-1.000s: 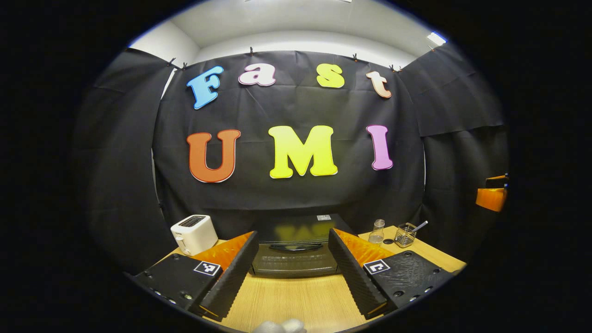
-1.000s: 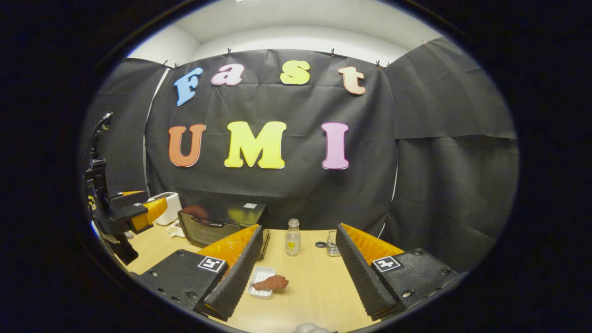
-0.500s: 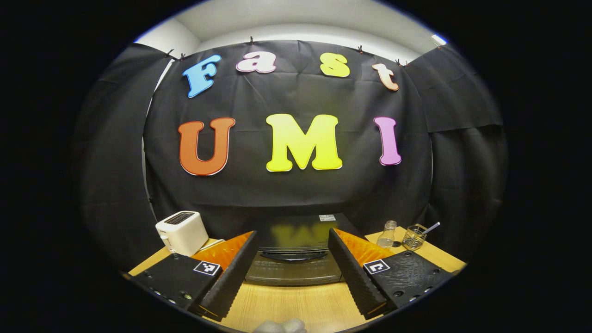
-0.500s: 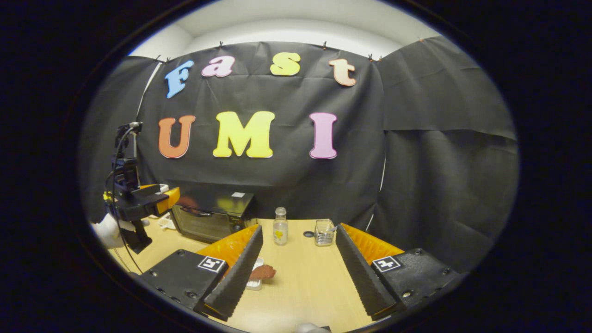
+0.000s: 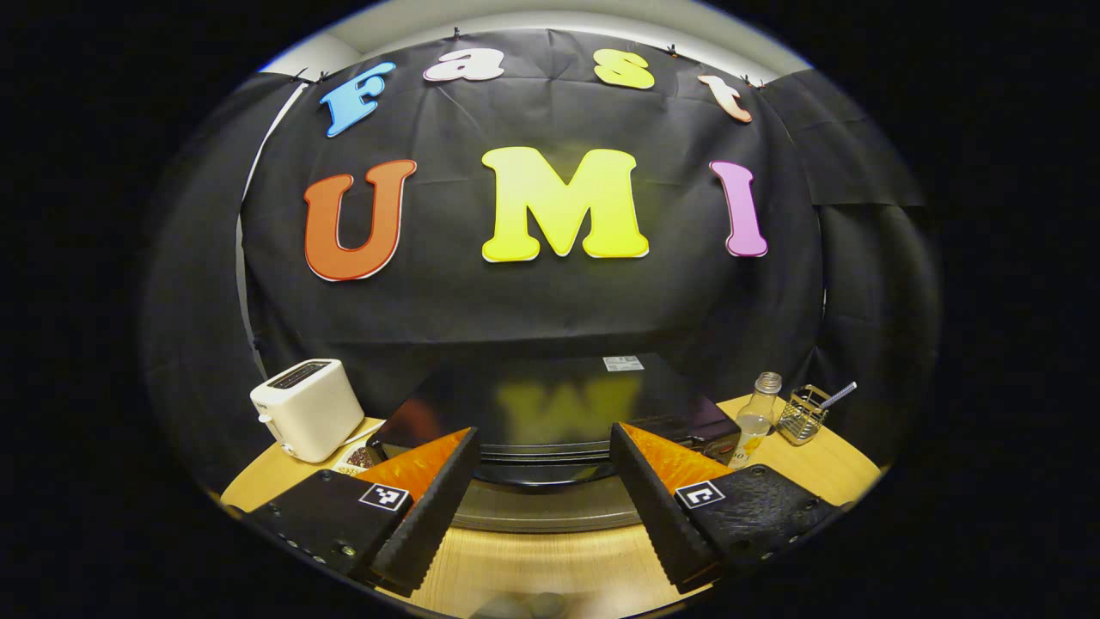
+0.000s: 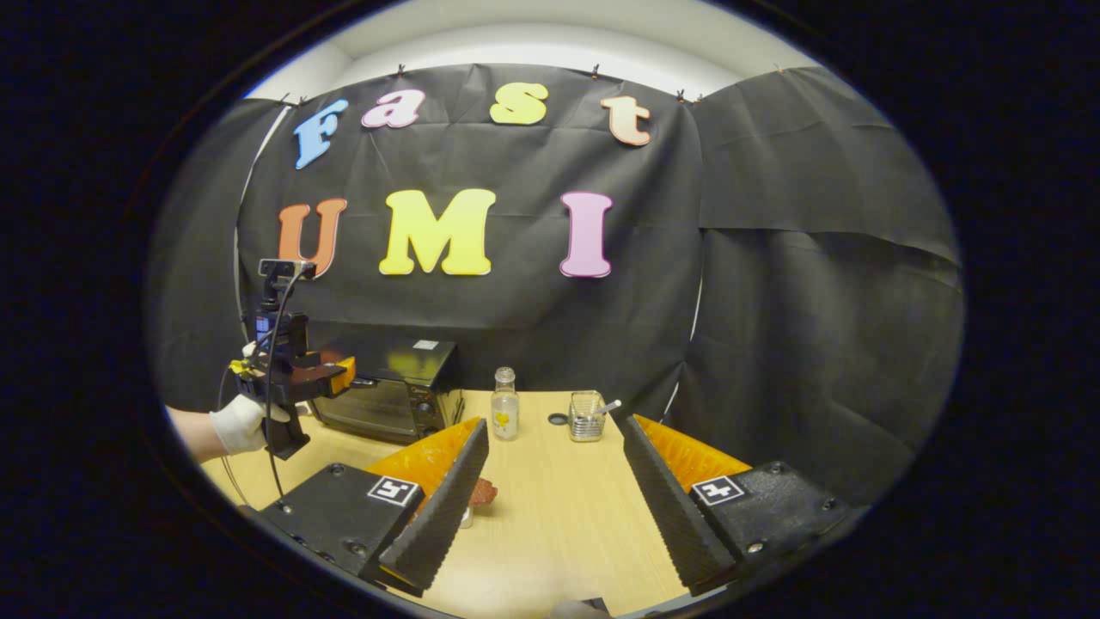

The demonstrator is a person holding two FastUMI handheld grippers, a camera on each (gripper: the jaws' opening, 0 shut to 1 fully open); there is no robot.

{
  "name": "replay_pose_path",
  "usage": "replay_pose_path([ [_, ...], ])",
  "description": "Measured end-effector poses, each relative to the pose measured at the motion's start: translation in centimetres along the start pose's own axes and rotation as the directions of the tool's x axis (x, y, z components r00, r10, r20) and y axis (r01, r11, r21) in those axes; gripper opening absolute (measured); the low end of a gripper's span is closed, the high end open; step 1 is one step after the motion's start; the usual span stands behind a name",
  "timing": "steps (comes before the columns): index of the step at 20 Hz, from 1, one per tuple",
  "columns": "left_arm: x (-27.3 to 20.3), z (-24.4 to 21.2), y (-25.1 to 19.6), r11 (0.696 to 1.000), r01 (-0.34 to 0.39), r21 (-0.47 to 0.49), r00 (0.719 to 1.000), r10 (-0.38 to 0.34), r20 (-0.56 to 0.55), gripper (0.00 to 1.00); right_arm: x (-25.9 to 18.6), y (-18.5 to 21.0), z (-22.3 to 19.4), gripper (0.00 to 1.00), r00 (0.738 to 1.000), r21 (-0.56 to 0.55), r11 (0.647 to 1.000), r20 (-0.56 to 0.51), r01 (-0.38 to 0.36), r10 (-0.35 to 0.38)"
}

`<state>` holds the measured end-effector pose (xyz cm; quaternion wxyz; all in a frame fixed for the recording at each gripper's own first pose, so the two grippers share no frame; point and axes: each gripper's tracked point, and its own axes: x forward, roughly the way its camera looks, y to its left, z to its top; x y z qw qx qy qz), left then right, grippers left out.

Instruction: Open the electric oven with the left hand, put the food in, and close the electric oven.

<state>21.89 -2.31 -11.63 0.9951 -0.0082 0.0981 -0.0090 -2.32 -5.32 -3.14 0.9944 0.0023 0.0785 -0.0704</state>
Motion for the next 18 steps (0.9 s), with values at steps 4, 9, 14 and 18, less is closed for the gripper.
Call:
replay_pose_path([
  [4,1.4,-2.0,0.1,1.0,0.001,-0.004,0.998,-0.001,-0.057,0.97,0.6,0.2,-0.2,1.0,1.0,0.013,1.0,-0.015,0.006,-0.005],
  [9,2.1,-1.9,0.3,1.0,0.003,-0.009,0.999,-0.004,-0.053,0.97,0.6,1.0,-0.5,1.0,1.0,0.012,1.0,-0.022,-0.008,0.008],
  [14,2.1,-2.1,0.4,1.0,0.003,-0.017,0.995,-0.004,-0.099,0.97,0.2,1.6,-1.1,1.0,0.999,0.033,0.999,-0.032,-0.02,0.021],
  [18,1.2,-2.3,0.2,1.0,0.011,-0.008,0.992,-0.012,-0.124,0.97,-0.5,1.7,-1.2,1.0,0.999,0.026,0.999,-0.027,-0.025,0.025],
])
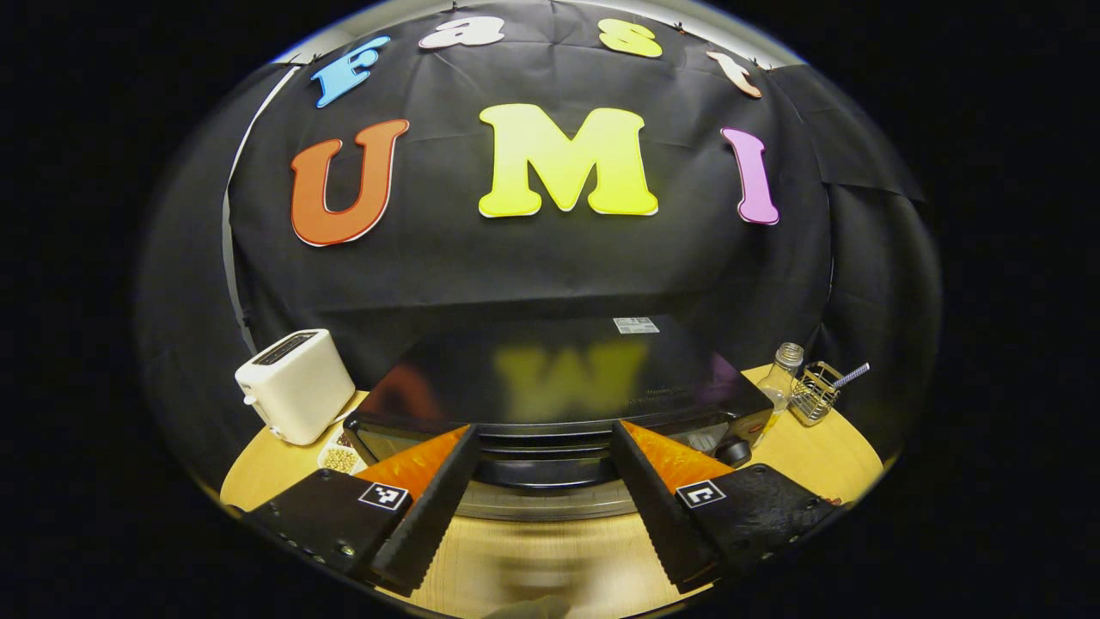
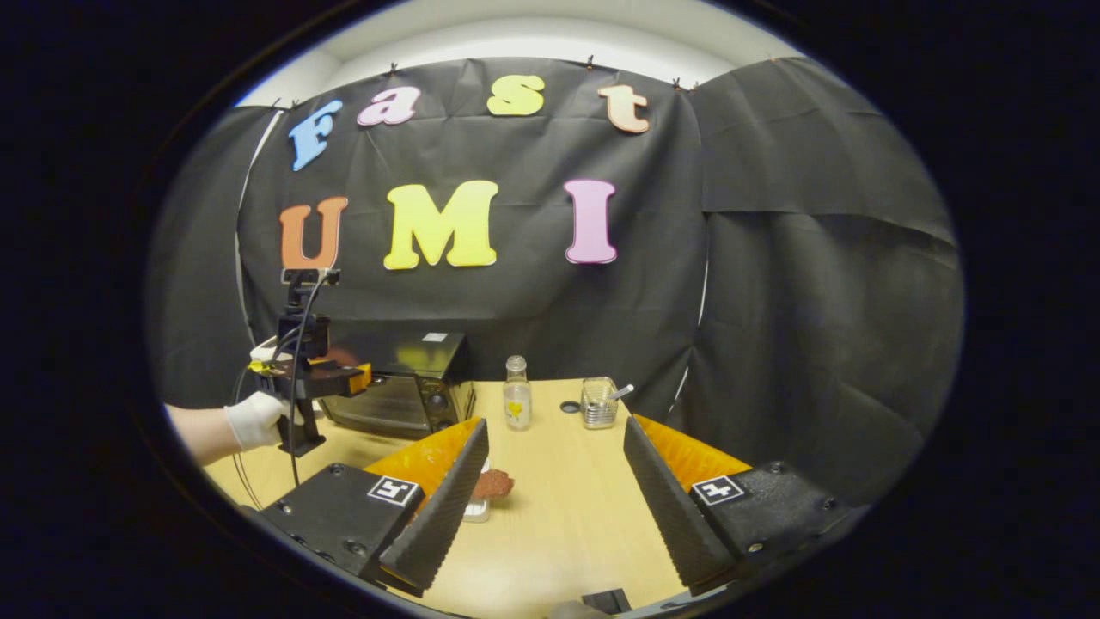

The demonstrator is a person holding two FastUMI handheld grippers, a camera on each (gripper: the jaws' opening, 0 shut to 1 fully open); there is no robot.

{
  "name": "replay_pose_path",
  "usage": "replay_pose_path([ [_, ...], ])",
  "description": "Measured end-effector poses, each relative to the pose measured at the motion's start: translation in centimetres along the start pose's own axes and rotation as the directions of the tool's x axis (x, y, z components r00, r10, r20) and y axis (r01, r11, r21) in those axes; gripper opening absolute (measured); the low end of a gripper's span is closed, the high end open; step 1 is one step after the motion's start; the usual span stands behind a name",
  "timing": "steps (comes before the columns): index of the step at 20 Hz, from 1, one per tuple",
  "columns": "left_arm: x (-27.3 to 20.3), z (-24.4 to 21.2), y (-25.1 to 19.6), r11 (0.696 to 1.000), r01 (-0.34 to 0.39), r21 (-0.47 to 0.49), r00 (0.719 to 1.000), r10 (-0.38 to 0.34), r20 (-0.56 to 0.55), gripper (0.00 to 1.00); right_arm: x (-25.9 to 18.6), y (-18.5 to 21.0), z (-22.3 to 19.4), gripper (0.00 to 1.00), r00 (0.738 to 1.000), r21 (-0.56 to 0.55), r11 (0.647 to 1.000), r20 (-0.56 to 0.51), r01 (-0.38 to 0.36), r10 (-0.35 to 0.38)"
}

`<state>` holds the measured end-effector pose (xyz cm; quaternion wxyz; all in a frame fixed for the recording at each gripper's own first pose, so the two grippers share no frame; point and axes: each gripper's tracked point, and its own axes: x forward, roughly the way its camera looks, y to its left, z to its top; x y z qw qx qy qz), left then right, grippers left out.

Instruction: Open the electric oven with the left hand, put the food in, and close the electric oven.

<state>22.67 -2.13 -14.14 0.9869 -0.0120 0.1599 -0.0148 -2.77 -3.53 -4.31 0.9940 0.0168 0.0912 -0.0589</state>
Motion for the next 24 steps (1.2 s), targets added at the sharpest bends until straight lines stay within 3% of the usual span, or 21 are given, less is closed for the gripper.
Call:
replay_pose_path([
  [6,-2.3,-1.6,-0.2,1.0,0.013,0.004,1.0,-0.013,-0.012,0.97,0.1,0.6,-0.8,0.96,1.0,0.011,1.0,-0.014,-0.017,0.018],
  [7,-3.1,-2.1,-0.5,1.0,0.017,0.002,1.0,-0.017,-0.016,0.97,0.2,0.9,-1.0,1.0,1.0,0.012,1.0,-0.017,-0.024,0.025],
  [17,-8.3,-10.3,-0.6,1.0,0.016,-0.006,0.996,-0.016,-0.084,0.97,-0.5,1.8,-2.7,1.0,0.997,0.002,0.998,-0.041,-0.06,0.06],
  [18,-8.4,-11.1,-0.6,1.0,0.015,-0.004,0.996,-0.015,-0.09,0.97,-0.6,1.8,-2.9,0.96,0.997,0.004,0.998,-0.048,-0.06,0.06],
  [24,-9.2,-16.3,-0.9,1.0,0.013,-0.018,0.984,-0.016,-0.175,0.97,-1.1,1.9,-3.9,1.0,0.996,-0.01,0.998,-0.069,-0.057,0.056],
])
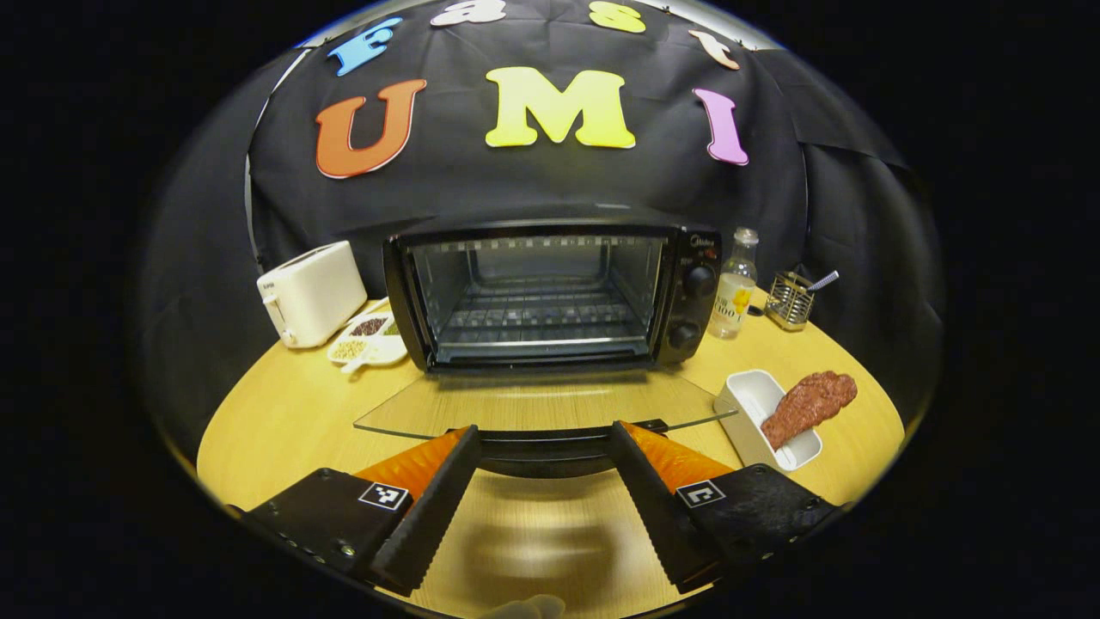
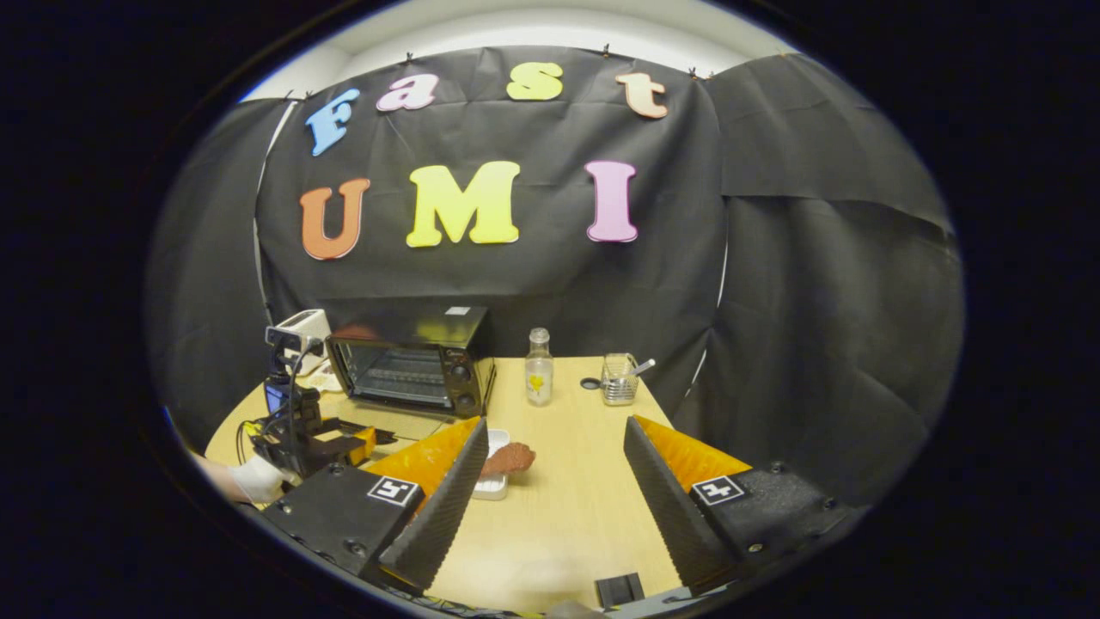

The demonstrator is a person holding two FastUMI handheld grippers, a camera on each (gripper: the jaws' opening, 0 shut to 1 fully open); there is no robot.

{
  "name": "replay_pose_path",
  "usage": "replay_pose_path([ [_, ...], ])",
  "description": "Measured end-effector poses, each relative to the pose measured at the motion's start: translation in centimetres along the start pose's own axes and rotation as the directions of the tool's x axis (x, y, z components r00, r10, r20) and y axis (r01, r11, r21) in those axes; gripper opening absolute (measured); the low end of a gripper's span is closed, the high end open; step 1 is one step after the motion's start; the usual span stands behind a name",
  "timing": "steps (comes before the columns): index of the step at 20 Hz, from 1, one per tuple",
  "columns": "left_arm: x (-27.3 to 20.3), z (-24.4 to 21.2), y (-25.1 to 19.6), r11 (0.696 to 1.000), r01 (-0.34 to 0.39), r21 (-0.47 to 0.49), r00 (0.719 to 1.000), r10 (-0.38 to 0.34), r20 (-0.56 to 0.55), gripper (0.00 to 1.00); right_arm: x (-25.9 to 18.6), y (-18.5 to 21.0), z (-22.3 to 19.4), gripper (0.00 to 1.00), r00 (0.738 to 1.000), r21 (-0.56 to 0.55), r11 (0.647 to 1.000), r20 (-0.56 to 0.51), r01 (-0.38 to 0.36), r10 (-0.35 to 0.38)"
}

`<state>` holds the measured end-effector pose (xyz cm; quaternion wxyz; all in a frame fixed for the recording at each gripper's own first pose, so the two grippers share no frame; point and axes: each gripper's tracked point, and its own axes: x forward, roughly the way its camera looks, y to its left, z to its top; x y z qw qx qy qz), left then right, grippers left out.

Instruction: Open the electric oven with the left hand, put the food in, and close the electric oven.

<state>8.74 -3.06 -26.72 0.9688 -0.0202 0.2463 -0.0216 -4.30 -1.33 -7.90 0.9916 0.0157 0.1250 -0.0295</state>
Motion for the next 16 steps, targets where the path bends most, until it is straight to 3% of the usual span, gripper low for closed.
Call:
replay_pose_path([
  [7,1.3,-4.0,-0.1,1.0,0.001,-0.015,0.995,-0.003,-0.104,0.97,-0.1,-0.5,-1.5,0.97,0.999,-0.013,1.0,-0.041,0.016,-0.017],
  [13,1.5,-4.3,-0.2,1.0,0.002,-0.003,0.993,-0.003,-0.116,0.96,0.5,-0.4,-2.4,1.0,0.998,-0.011,1.0,-0.068,0.011,-0.012],
  [16,1.0,-3.6,0.0,1.0,0.003,0.015,0.997,-0.002,-0.071,0.97,1.3,-0.3,-2.6,1.0,0.997,-0.012,1.0,-0.074,-0.005,0.004],
])
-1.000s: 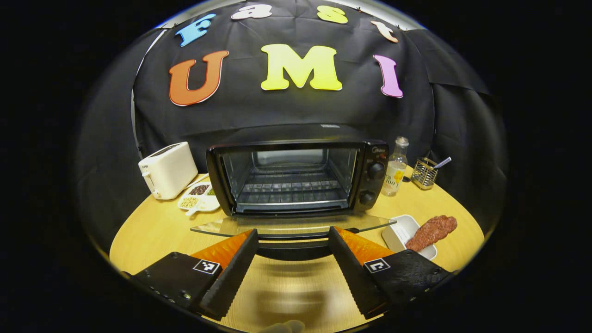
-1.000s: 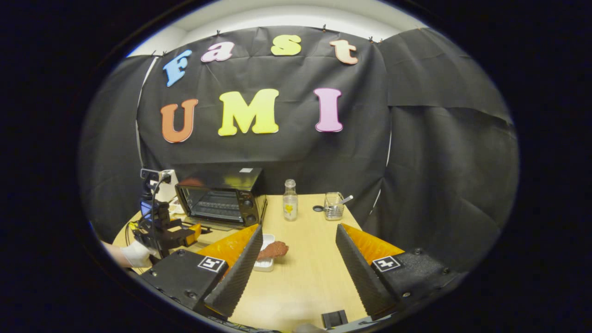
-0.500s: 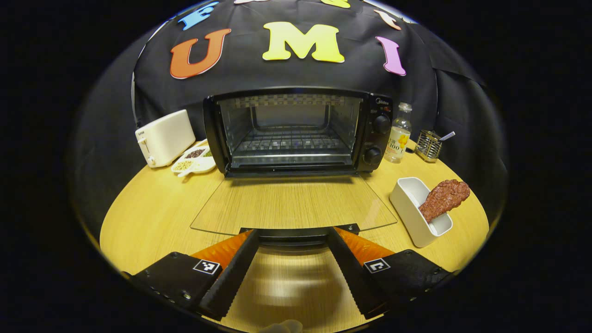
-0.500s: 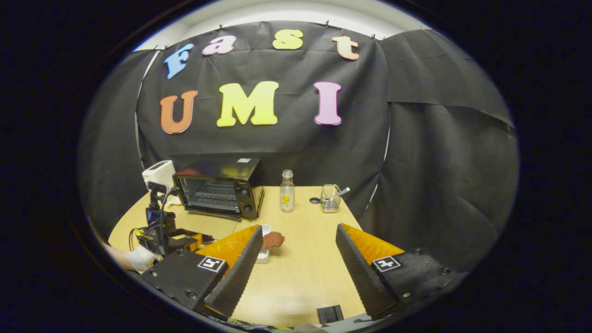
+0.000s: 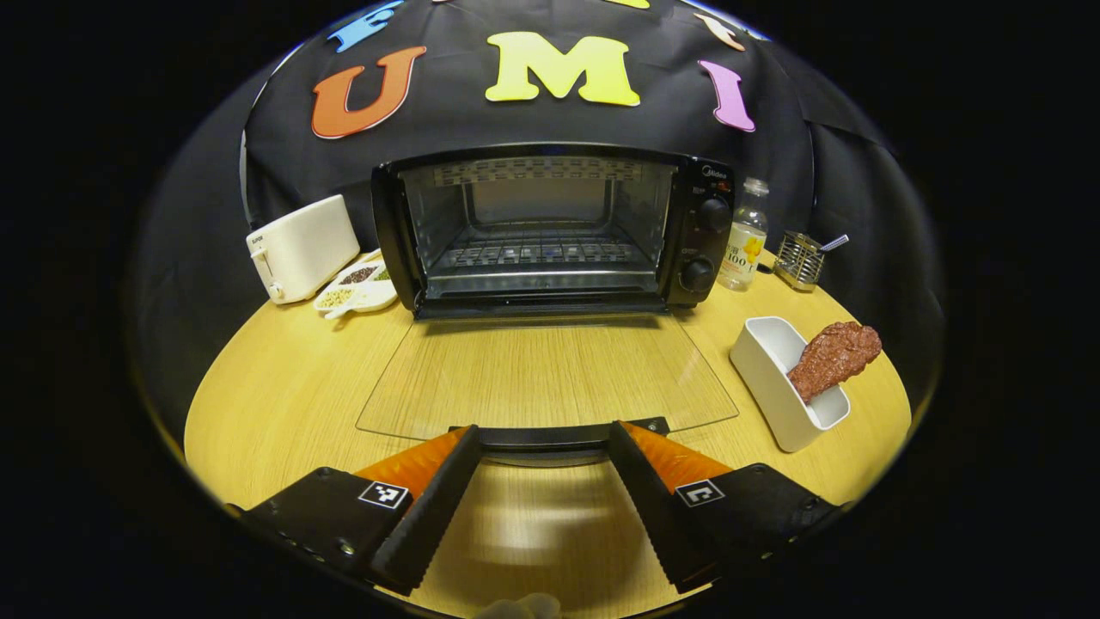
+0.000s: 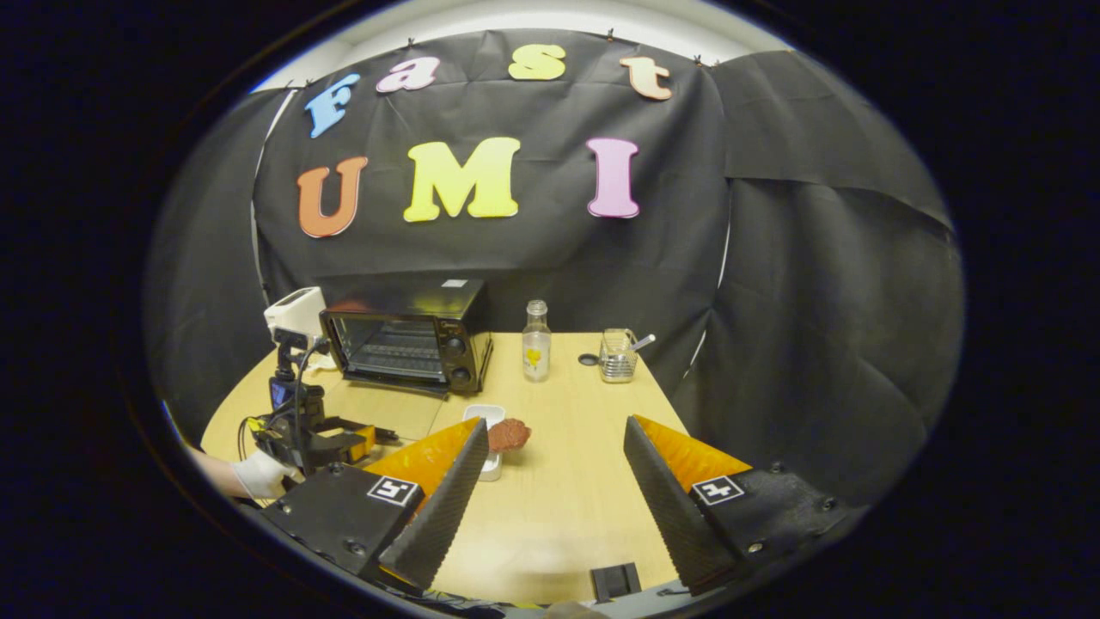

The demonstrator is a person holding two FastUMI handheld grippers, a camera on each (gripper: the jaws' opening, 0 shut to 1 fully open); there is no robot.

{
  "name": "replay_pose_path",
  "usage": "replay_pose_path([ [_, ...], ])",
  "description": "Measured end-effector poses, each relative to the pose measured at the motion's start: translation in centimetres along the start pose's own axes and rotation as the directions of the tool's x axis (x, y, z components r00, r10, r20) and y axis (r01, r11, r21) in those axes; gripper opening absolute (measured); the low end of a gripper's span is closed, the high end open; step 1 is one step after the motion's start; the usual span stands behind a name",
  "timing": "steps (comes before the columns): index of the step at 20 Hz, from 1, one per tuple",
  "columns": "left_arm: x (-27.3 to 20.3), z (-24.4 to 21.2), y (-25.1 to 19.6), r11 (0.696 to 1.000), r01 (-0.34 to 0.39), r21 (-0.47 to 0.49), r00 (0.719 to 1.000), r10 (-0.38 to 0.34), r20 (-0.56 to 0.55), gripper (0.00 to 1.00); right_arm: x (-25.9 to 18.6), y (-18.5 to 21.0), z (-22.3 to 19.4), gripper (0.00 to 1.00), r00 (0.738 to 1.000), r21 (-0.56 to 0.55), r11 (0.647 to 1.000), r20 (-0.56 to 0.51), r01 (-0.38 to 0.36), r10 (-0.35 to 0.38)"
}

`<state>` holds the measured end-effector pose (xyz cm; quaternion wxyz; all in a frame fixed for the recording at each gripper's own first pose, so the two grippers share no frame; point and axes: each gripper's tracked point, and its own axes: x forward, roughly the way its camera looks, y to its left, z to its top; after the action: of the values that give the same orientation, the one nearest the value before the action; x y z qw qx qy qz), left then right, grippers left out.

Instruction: Open the electric oven with the left hand, put the food in, and close the electric oven.

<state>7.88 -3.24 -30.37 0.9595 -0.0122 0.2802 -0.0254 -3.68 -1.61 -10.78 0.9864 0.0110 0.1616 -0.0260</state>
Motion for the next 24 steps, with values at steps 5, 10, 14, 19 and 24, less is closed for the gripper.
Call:
replay_pose_path([
  [5,-2.6,0.3,1.7,0.999,-0.024,-0.042,0.999,0.026,0.04,0.97,3.4,-0.1,-1.5,1.0,0.997,-0.004,0.998,-0.046,-0.068,0.068],
  [10,-8.0,1.6,2.9,0.996,-0.068,-0.056,0.992,0.073,0.104,0.97,9.7,0.1,-3.4,1.0,0.974,0.008,0.982,-0.129,-0.187,0.186],
  [14,-12.4,2.4,3.3,0.99,-0.109,-0.088,0.984,0.12,0.13,0.97,15.3,1.7,-6.7,0.96,0.907,0.095,0.946,-0.268,-0.311,0.325],
  [19,-17.0,3.1,3.1,0.966,-0.205,-0.159,0.965,0.226,0.13,0.97,20.8,3.9,-8.8,0.78,0.797,0.202,0.881,-0.375,-0.428,0.473],
  [24,-20.7,3.9,2.3,0.921,-0.289,-0.26,0.935,0.33,0.132,0.97,23.4,5.6,-10.7,0.43,0.644,0.438,0.781,-0.45,-0.444,0.619],
])
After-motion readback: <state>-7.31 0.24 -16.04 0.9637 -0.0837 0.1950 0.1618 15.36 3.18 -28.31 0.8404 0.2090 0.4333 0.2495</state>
